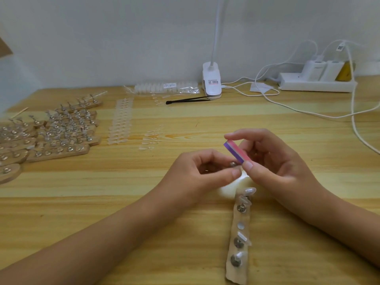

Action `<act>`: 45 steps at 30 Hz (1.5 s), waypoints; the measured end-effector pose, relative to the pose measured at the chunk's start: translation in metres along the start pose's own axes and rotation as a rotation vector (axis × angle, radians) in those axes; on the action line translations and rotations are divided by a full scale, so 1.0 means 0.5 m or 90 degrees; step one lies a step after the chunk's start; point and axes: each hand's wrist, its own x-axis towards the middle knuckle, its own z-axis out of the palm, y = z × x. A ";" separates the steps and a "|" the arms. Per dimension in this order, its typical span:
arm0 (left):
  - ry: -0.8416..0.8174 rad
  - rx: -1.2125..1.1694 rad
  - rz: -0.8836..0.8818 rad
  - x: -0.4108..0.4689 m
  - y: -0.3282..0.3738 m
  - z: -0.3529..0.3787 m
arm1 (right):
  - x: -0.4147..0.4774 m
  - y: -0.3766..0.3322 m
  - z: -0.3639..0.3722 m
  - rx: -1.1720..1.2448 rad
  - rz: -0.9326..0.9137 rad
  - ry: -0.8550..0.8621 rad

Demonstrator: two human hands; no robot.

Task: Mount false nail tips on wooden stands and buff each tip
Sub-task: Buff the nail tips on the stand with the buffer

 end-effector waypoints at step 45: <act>0.050 -0.074 -0.023 0.005 -0.001 -0.010 | 0.001 0.005 0.000 0.011 0.003 0.004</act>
